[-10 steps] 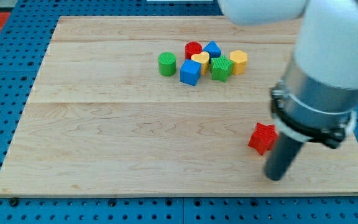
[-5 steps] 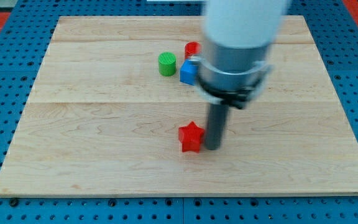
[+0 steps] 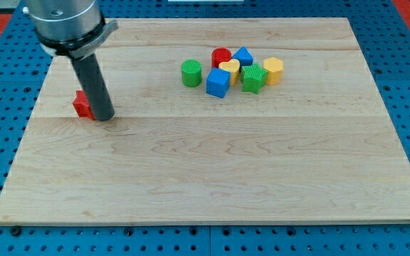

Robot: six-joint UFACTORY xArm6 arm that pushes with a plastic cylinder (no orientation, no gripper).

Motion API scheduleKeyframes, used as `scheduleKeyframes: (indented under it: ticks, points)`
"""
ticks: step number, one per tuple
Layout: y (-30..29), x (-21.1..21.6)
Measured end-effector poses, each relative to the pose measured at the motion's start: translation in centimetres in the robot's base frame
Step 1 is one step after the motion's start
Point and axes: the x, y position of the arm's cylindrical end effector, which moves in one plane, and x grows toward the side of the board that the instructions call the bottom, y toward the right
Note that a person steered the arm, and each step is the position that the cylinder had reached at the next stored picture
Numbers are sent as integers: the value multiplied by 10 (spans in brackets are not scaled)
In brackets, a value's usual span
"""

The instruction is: Move red star to group of blocks

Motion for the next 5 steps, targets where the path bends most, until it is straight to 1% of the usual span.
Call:
scheduleKeyframes:
  ticks: [1, 2, 3, 4, 5]
  points:
    - [-37, 11]
    - [-48, -50]
    - [-12, -59]
    - [35, -43]
    - [74, -90]
